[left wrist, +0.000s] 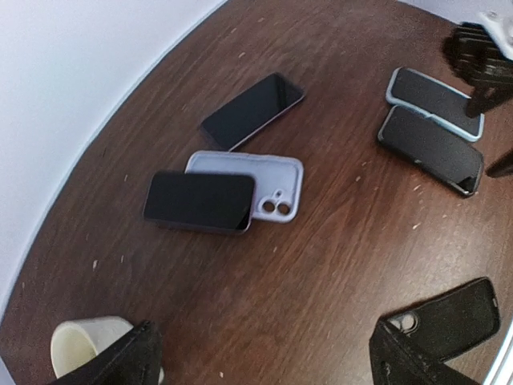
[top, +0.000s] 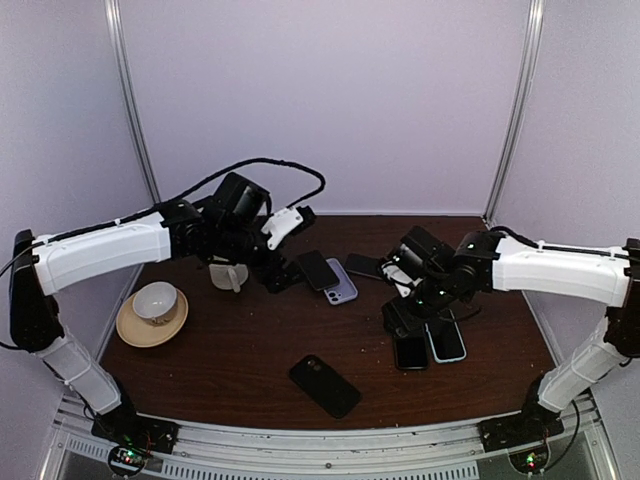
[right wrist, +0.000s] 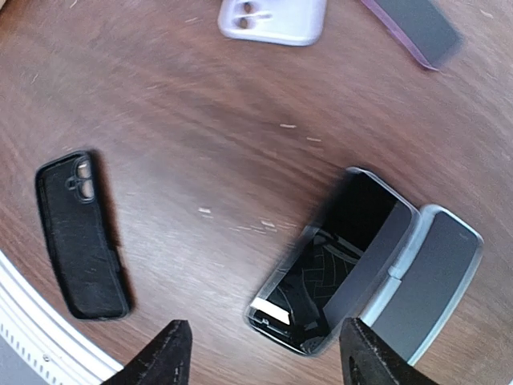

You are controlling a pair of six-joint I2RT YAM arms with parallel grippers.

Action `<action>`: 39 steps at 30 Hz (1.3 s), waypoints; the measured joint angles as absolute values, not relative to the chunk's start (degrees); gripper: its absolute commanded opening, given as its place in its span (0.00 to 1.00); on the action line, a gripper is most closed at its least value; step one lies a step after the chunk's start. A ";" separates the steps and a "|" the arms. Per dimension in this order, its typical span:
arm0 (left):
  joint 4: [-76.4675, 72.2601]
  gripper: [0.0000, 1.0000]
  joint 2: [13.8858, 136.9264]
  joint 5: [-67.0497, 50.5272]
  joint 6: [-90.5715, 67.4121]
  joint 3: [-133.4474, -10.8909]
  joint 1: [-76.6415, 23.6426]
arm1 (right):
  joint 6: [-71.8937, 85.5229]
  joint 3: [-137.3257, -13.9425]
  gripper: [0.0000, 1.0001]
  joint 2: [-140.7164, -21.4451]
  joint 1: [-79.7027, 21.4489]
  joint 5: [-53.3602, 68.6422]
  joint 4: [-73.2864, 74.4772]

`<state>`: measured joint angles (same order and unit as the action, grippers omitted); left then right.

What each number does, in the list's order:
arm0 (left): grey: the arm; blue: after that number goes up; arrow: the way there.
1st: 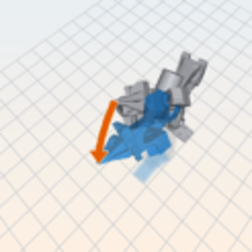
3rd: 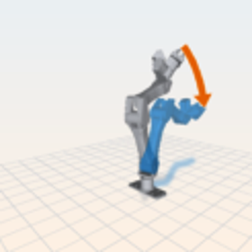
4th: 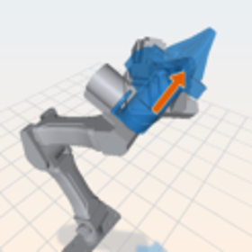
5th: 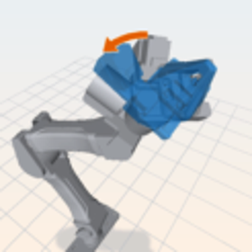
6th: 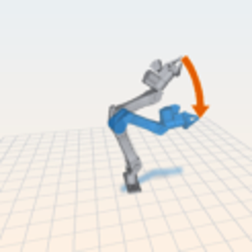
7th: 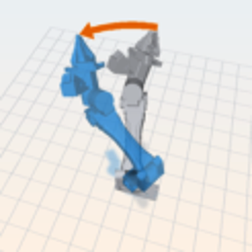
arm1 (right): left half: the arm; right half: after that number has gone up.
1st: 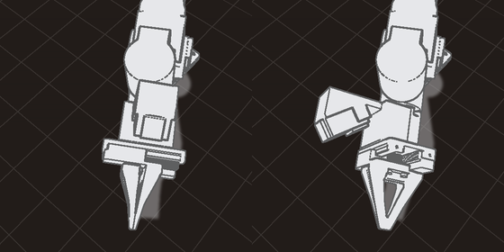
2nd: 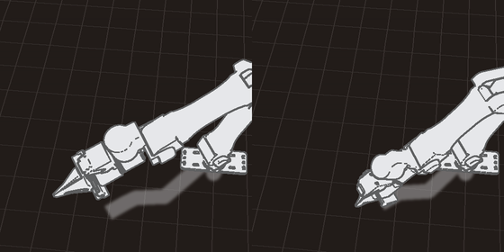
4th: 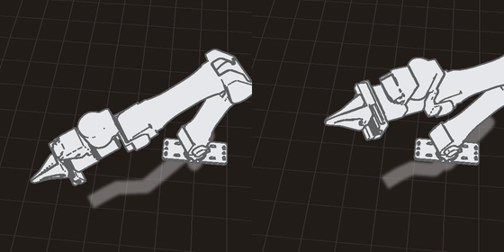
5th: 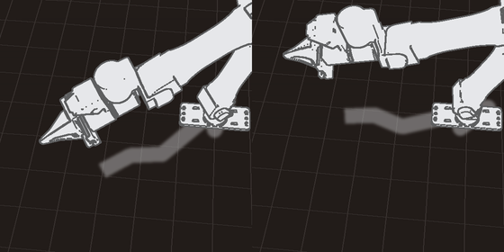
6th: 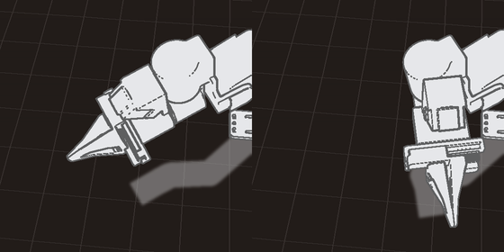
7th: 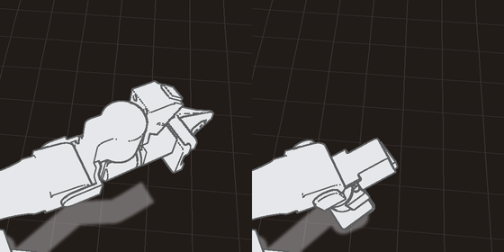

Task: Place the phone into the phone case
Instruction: Pick up the phone case from the corner of the board.

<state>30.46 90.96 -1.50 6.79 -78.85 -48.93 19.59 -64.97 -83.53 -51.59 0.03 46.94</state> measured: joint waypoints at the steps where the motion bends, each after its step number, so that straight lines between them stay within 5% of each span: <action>1: 30.55 0.98 89.12 -0.54 4.34 -76.31 -47.70 | 19.38 -66.30 0.71 -85.49 -52.86 0.03 46.87; 9: 38.20 0.98 77.93 5.34 -5.80 -64.55 -43.94 | 17.23 -80.95 0.73 -103.46 -61.10 1.48 46.74; 19: 40.49 0.98 71.00 8.19 -7.42 -59.27 -43.81 | 16.43 -90.06 0.50 -117.19 -63.64 4.56 48.69; 31: 39.24 0.97 70.37 9.19 -5.87 -55.90 -43.79 | 21.26 -90.13 0.23 -120.70 -63.79 7.79 49.04; 37: 39.05 0.98 69.30 9.45 -4.99 -55.61 -43.59 | 24.10 -90.11 0.00 -120.90 -63.86 8.49 48.47; 39: 39.03 0.97 69.01 9.47 -4.82 -55.59 -43.46 | 25.50 -89.82 0.00 -120.86 -63.90 8.47 48.36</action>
<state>39.03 69.01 9.47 -4.82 -55.59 -43.46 25.50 -89.82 -120.86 -63.90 8.47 48.36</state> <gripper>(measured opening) 0.976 0.015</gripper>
